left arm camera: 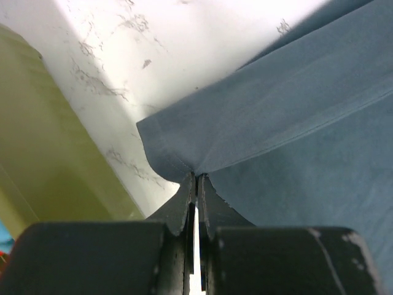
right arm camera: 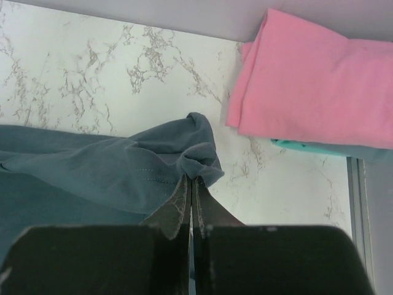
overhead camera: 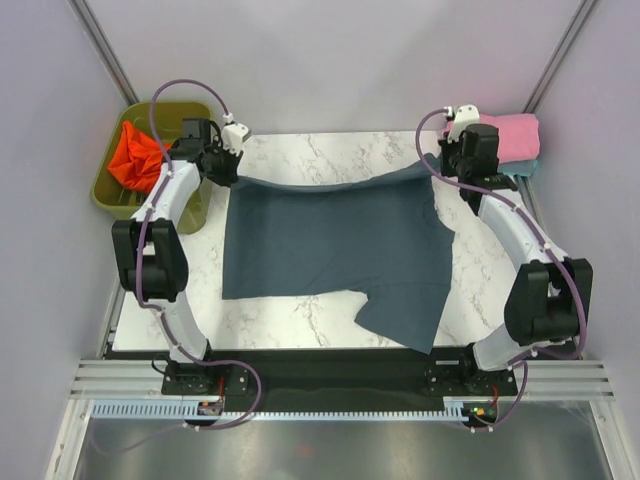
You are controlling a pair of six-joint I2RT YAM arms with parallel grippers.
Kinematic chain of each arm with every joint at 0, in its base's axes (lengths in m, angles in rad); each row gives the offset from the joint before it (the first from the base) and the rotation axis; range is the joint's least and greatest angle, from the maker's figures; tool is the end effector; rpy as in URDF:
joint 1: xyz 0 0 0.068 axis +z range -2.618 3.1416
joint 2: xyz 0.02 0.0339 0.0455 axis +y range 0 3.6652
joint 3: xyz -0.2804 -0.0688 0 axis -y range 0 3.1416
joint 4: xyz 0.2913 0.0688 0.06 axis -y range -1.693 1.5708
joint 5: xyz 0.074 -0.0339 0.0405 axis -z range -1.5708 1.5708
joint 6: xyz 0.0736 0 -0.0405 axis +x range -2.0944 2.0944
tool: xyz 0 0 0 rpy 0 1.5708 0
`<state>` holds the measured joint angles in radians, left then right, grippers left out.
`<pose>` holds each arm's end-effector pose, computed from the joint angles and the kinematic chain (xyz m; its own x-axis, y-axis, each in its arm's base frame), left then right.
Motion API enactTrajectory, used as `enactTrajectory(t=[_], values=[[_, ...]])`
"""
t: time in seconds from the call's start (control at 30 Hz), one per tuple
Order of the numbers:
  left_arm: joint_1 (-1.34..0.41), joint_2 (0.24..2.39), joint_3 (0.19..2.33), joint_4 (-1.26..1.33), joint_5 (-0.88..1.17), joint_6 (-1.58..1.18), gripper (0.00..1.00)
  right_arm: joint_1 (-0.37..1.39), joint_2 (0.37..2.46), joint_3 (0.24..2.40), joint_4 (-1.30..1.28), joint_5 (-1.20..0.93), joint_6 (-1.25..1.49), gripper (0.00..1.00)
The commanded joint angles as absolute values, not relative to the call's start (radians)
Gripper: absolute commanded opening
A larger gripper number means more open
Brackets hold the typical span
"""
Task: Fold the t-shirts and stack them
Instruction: Fold the tshirt
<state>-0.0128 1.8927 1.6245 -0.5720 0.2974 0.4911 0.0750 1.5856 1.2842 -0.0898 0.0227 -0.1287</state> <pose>0.5015 -0.0280 0.2526 -0.5587 0.4581 -0.6914 0.5344 0.8363 0.1223 0.4554 0.0325 0.3084 -0.3702 -0.1565 -0.9157 -0.1023 0.9866 -0.1272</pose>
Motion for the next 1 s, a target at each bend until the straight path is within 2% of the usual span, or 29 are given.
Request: enactTrajectory(t=[0.0,0.4,0.9,0.93,0.97], values=[[-0.008,1.796,1.562,-0.561,0.321,0.482,0.02,0.074,1.488,1.208,-0.092,0.011,-0.114,0.00],[-0.008,1.723,1.416,-0.571,0.344,0.456,0.02,0.074,1.401,1.092,-0.127,-0.024,-0.101,0.00],[-0.002,1.796,1.344,-0.594,0.339,0.451,0.02,0.075,1.391,1.000,-0.198,-0.130,-0.063,0.00],[-0.002,1.793,1.341,-0.594,0.339,0.451,0.02,0.075,1.387,1.011,-0.212,-0.136,-0.063,0.01],[-0.002,1.777,1.335,-0.594,0.339,0.451,0.02,0.075,1.382,1.017,-0.224,-0.143,-0.061,0.15]])
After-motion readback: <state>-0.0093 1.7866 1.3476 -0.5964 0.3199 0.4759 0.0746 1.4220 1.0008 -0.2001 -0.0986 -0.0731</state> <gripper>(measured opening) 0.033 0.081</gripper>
